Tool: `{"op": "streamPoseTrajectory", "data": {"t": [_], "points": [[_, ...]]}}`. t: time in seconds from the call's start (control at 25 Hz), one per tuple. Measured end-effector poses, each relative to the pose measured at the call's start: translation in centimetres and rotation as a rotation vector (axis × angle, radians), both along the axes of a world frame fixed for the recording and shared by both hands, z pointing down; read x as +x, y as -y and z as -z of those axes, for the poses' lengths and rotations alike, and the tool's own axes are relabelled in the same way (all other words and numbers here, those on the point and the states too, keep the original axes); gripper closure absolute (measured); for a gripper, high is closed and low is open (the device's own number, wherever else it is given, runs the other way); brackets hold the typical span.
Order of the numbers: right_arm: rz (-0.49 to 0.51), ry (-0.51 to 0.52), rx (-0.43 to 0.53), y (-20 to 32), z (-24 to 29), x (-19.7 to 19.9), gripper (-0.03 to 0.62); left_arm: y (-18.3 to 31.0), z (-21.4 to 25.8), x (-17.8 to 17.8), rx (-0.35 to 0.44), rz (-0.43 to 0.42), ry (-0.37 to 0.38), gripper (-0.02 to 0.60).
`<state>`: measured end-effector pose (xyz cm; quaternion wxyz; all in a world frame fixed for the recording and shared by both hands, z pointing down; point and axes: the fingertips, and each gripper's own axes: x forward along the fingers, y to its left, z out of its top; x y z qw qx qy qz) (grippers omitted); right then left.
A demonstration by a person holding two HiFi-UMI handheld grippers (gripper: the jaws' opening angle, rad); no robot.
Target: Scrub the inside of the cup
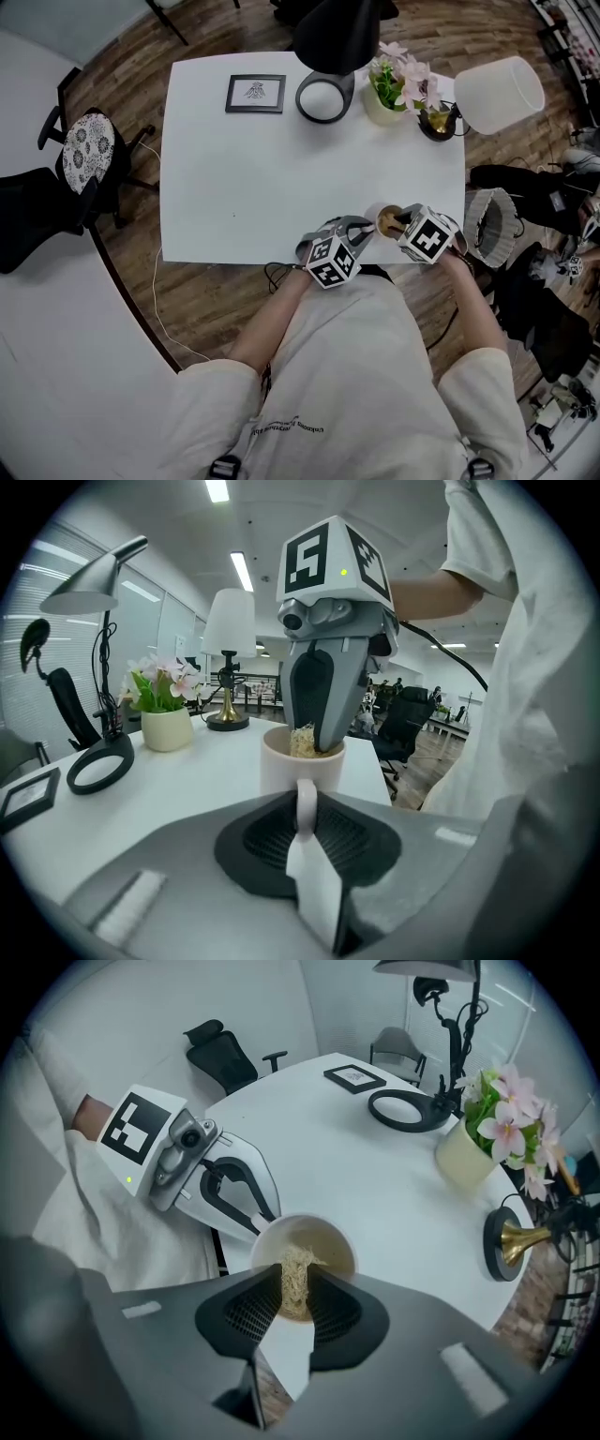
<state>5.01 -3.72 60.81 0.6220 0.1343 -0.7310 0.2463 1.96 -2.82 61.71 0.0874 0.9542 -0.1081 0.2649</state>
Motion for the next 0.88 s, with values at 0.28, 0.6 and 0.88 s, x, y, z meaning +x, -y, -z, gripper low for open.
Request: {"op": "streamPoseTrajectory", "data": {"t": [0.28,0.6,0.88], "points": [[-0.019,0.098,-0.023,0.0,0.3,-1.4,0.488,0.2,0.2,0.3,-0.007,0.063,0.016,0.529],[-0.098,0.292,-0.009,1.7,1.2,-0.9,0.488,0.2,0.3,1.1,-0.001,0.158,0.079,0.531],[-0.124,0.406,0.079,2.9,2.9,0.6,0.488,0.0,0.8,2.4,-0.001,0.248,0.129,0.531]]}}
